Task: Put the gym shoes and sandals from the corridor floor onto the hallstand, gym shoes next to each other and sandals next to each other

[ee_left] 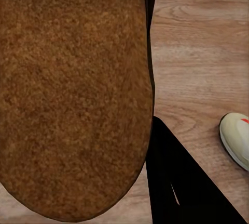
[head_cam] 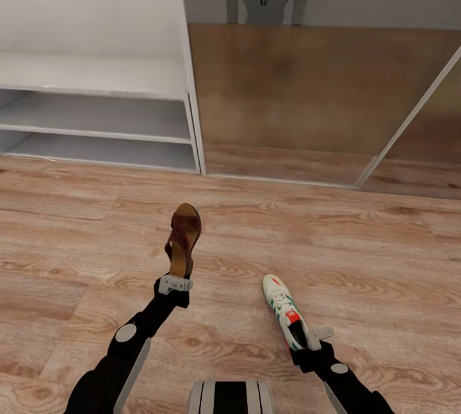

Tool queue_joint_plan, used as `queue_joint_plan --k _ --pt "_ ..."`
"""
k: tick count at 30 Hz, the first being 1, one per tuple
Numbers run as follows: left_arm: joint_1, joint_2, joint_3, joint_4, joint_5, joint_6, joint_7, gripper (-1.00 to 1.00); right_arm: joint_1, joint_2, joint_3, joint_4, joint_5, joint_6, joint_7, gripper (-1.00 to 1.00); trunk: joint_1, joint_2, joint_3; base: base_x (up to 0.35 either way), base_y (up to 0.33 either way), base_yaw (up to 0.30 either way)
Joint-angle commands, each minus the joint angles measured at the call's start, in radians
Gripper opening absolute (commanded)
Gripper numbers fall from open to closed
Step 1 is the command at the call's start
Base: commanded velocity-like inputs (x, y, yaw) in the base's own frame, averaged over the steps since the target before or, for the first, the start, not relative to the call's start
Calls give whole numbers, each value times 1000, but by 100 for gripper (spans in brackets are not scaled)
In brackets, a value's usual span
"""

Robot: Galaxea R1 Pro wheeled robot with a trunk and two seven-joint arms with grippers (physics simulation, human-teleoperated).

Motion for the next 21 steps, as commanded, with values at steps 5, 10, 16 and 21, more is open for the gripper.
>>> queue_joint_plan --k 5,10,16,21 --pt "0 0 1 -1 0 5 -4 -100 0 -1 1 -1 10 1 1 100 0 0 -2 0 0 0" --pt "-1 0 1 -1 1 5 -4 -100 0 -2 1 -1 10 1 1 100 1 -1 -10 0 0 0" --pt "-2 0 1 -1 0 5 -4 -100 0 -2 -1 -1 10 0 1 100 2 -1 -18 0 0 0" --pt "-2 -1 -1 -1 -1 4 -5 -100 0 -2 -1 -1 10 0 1 100 2 -1 -18 0 0 0"
